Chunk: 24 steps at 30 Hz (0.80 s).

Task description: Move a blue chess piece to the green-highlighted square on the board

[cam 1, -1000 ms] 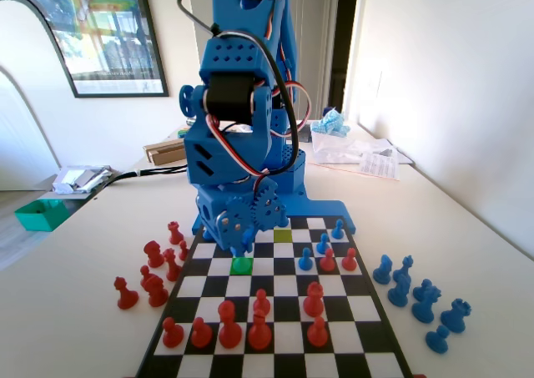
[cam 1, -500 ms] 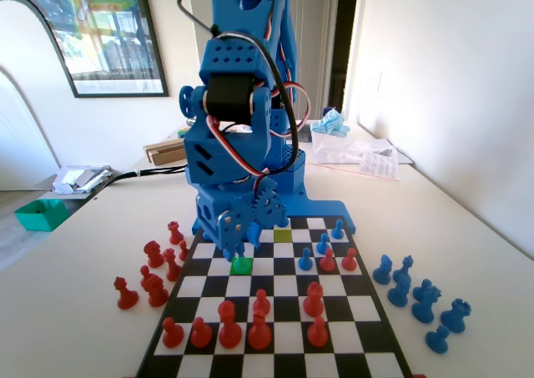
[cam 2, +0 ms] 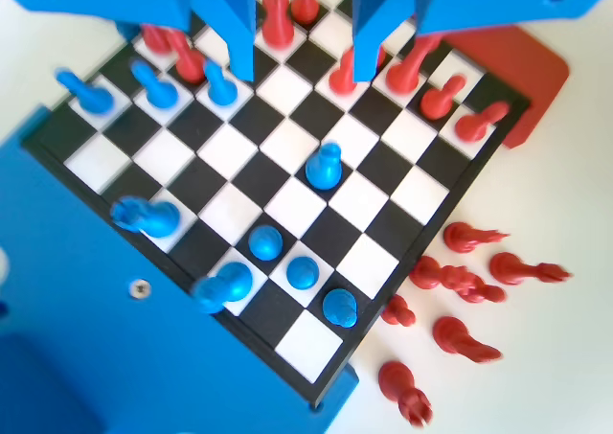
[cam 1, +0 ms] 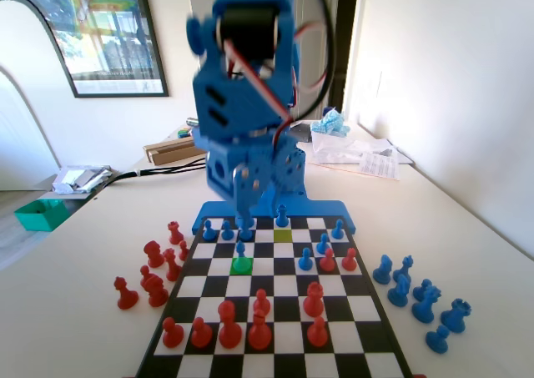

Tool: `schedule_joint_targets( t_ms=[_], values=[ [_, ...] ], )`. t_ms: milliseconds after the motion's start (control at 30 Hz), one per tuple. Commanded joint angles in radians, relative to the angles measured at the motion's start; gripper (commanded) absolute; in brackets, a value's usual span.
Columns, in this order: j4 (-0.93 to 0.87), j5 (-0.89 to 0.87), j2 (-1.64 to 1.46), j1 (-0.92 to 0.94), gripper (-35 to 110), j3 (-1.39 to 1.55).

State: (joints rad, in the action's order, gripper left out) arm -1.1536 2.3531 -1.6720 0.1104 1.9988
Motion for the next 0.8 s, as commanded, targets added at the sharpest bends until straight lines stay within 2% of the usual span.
schedule_joint_targets(
  t_ms=[0,300,567,767],
  values=[
    [-0.118,-0.034,-0.149,-0.003,15,-0.117],
    [-0.364,-0.221,-0.385,-0.043,6,-0.279],
    [-0.526,-0.437,-0.680,-0.121,4,-0.262],
    [-0.588,-0.520,-0.865,-0.101,4,-0.198]
  ],
)
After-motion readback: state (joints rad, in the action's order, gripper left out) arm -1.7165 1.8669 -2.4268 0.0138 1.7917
